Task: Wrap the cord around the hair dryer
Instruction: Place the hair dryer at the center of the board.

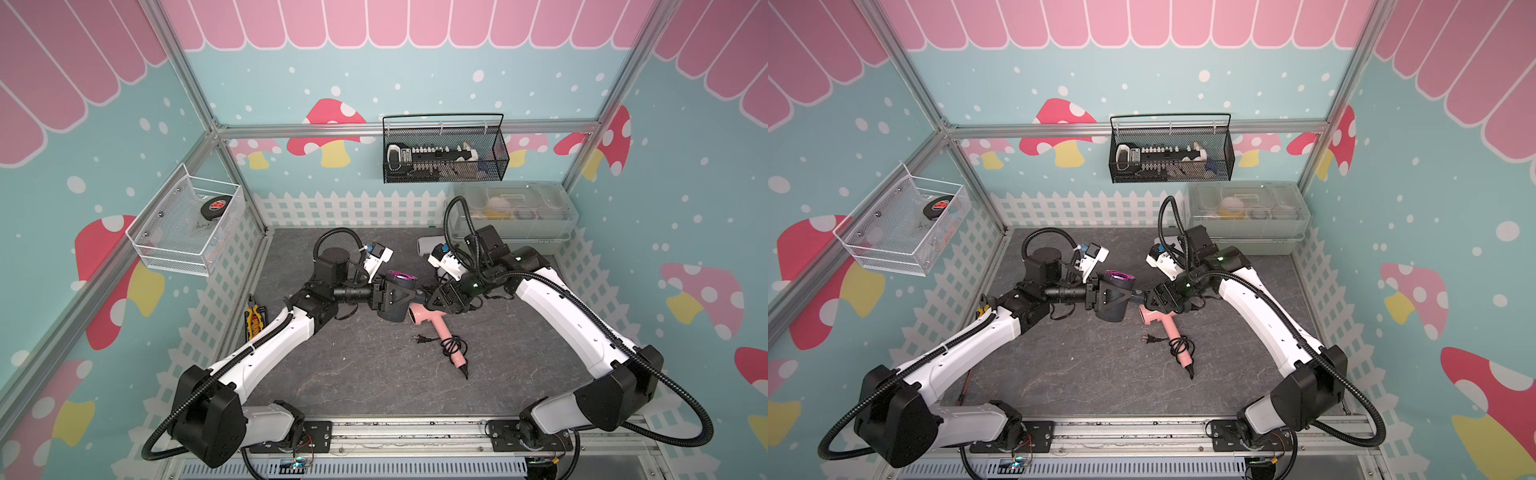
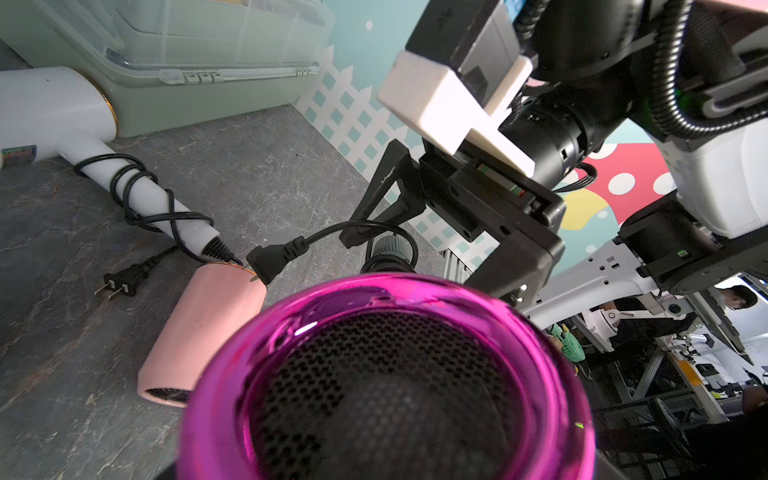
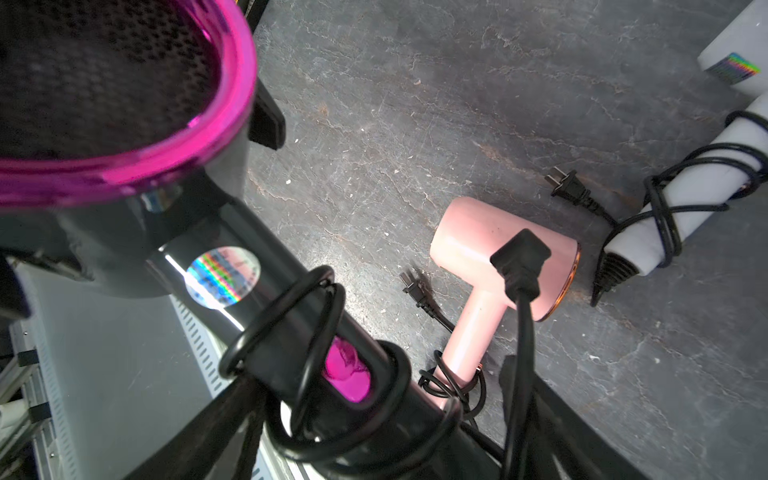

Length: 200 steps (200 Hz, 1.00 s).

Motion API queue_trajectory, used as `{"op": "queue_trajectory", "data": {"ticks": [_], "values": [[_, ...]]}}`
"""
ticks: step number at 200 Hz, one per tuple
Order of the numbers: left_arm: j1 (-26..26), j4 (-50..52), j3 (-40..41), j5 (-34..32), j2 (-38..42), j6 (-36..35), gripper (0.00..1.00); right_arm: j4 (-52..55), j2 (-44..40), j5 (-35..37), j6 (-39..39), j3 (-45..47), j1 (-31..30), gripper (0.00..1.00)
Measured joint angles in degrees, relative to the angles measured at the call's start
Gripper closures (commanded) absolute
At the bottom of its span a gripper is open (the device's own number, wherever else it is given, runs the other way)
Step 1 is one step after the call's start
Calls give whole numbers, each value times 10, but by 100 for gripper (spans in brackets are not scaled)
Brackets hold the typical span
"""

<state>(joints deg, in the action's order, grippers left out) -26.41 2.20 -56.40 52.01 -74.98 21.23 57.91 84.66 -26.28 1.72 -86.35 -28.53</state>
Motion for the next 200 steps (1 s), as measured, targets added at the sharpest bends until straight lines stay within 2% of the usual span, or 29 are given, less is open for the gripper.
{"op": "queue_trajectory", "data": {"ticks": [68, 131, 156, 200], "values": [[0, 24, -10, 5, -2, -5, 100, 10, 9, 28, 32, -17, -25, 21], [0, 29, -12, 15, -20, -7, 100, 11, 26, 30, 56, -17, -45, 43], [0, 50, -19, 16, -20, -20, 100, 0, 27, 6, 70, -8, -46, 54], [2, 103, -21, 18, -20, -39, 100, -16, 36, -43, 108, 21, -47, 67]]}}
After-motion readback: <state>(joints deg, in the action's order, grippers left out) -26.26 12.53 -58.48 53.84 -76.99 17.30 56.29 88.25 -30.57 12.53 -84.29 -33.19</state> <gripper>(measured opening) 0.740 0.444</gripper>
